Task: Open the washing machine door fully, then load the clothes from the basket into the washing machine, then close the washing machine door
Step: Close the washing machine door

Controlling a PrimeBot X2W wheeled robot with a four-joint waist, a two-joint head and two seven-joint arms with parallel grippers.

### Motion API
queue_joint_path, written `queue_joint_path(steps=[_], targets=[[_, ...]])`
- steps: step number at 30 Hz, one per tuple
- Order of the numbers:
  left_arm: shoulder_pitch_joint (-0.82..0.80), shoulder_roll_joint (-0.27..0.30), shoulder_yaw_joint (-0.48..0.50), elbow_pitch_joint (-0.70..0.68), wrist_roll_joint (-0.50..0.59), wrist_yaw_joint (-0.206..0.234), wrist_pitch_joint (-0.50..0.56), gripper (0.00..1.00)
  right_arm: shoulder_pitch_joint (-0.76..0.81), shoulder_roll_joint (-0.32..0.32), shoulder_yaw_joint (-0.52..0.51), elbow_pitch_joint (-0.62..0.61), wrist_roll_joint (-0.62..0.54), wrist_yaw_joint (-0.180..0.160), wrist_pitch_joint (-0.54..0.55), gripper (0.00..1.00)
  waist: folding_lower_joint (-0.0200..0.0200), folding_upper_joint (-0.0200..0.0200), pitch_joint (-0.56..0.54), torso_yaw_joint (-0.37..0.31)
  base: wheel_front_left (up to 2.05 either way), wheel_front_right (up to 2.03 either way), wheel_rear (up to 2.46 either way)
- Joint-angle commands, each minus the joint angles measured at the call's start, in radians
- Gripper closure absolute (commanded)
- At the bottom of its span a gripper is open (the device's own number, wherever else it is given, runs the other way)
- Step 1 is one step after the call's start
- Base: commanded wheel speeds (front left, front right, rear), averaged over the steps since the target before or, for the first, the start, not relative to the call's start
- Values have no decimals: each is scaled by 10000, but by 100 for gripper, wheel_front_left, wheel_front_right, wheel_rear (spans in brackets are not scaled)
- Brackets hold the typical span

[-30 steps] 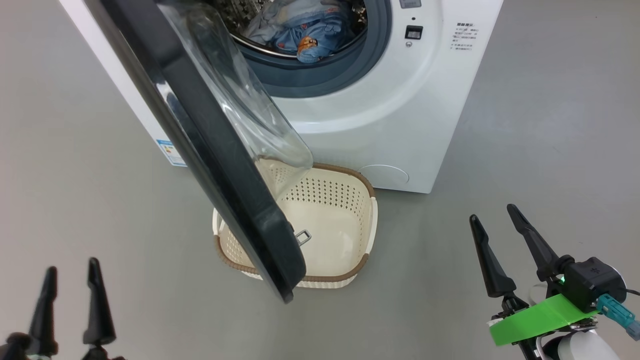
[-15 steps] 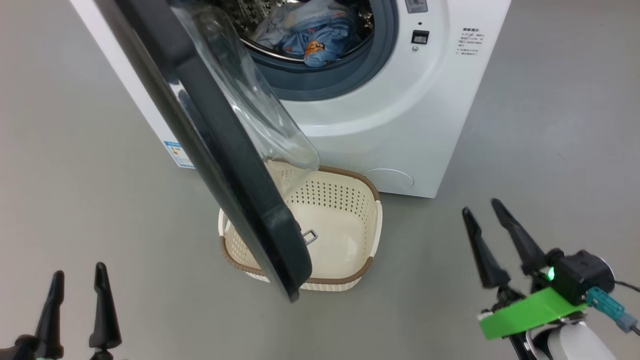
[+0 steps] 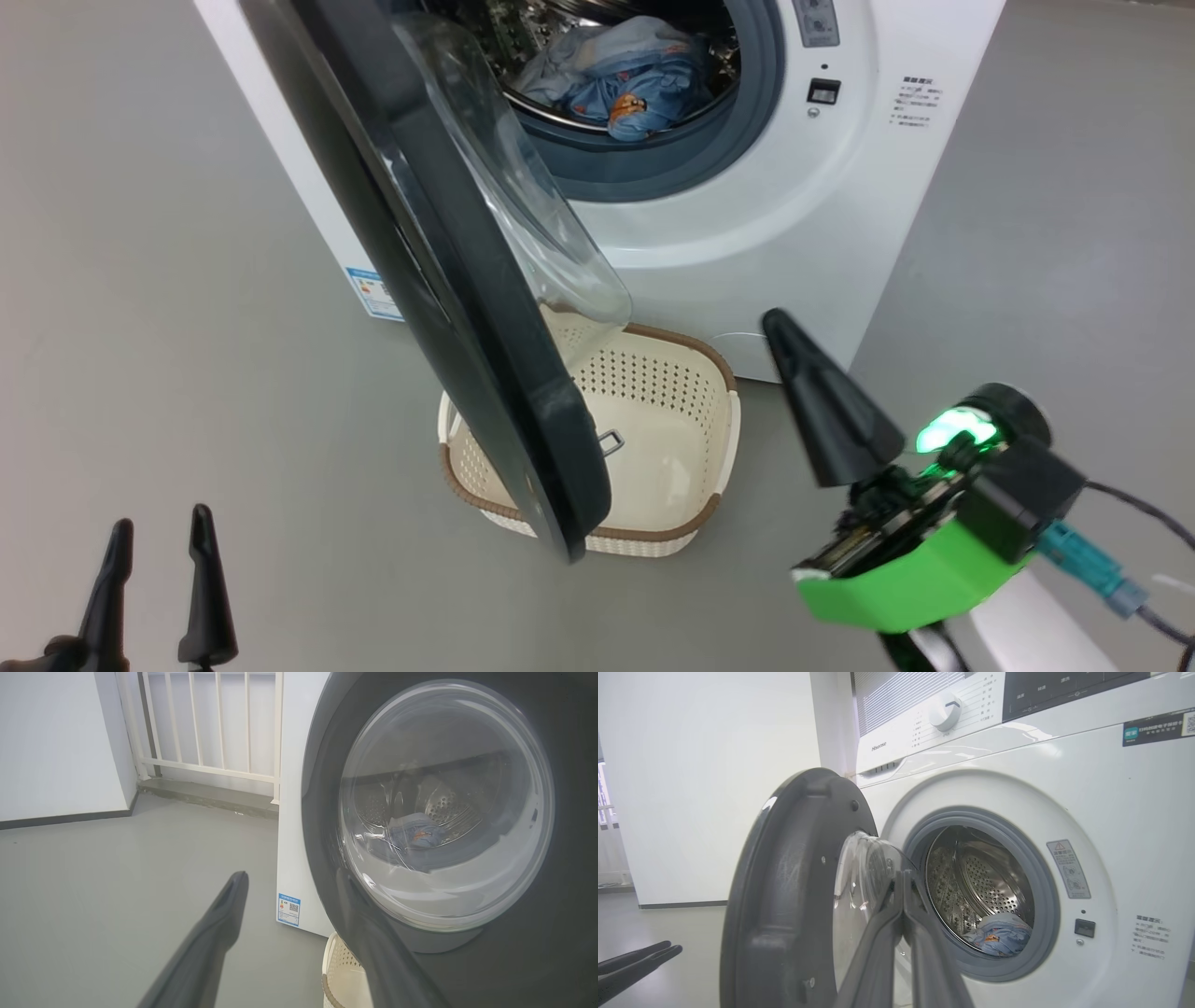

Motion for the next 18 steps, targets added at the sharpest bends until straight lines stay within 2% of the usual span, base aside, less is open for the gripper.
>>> queue_joint_path(steps=[1, 10, 18], targets=[[-62, 125, 320, -220, 93, 6, -64, 0, -318, 114, 496, -477, 67, 42, -49, 100, 1, 0, -52, 97, 0, 0, 0], [-34, 26, 185, -192, 181, 6, -64, 0, -686, 346, 2495, -1122, 215, 42, -49, 100, 1, 0, -94, 336, 0, 0, 0], [-29, -60, 86, -141, 254, 6, -64, 0, -667, 404, 3750, -646, 527, 42, -49, 100, 1, 0, -106, 536, 0, 0, 0]])
